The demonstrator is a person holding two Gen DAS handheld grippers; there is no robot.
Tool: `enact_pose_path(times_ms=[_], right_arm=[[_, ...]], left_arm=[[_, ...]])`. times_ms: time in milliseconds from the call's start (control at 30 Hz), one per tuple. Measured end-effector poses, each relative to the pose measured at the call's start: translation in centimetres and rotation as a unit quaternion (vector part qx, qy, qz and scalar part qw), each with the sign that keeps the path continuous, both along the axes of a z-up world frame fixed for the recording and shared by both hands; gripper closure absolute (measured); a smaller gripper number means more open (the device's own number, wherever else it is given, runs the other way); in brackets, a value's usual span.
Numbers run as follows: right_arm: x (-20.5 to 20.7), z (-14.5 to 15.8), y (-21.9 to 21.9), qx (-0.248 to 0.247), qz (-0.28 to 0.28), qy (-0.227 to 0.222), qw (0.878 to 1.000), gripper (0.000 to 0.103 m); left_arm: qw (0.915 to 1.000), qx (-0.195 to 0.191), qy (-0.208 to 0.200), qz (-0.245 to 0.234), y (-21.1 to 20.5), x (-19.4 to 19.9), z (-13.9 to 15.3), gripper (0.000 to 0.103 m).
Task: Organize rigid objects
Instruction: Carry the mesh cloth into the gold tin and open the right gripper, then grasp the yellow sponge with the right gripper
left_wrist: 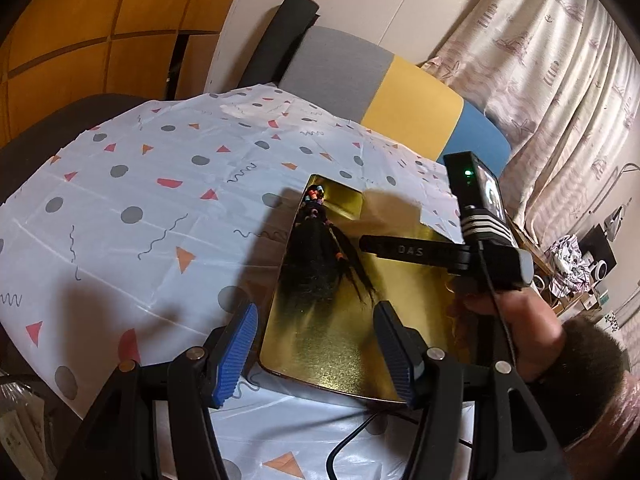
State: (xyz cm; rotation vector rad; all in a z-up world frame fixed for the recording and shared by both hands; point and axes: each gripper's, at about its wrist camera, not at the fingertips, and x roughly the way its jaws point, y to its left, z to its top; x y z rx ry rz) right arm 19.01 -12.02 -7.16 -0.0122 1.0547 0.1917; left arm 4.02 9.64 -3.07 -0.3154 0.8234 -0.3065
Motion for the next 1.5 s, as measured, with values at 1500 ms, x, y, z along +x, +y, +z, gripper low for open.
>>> enact_pose_path(times_ms=[1500], right_arm=[[-28.0, -1.1, -30.8, -0.008, -0.33, -0.087, 0.94, 0.003]], left_arm=[[0.9722, 0.038, 0.041, -0.227, -18.6, -6.4, -0.2, 0.042]])
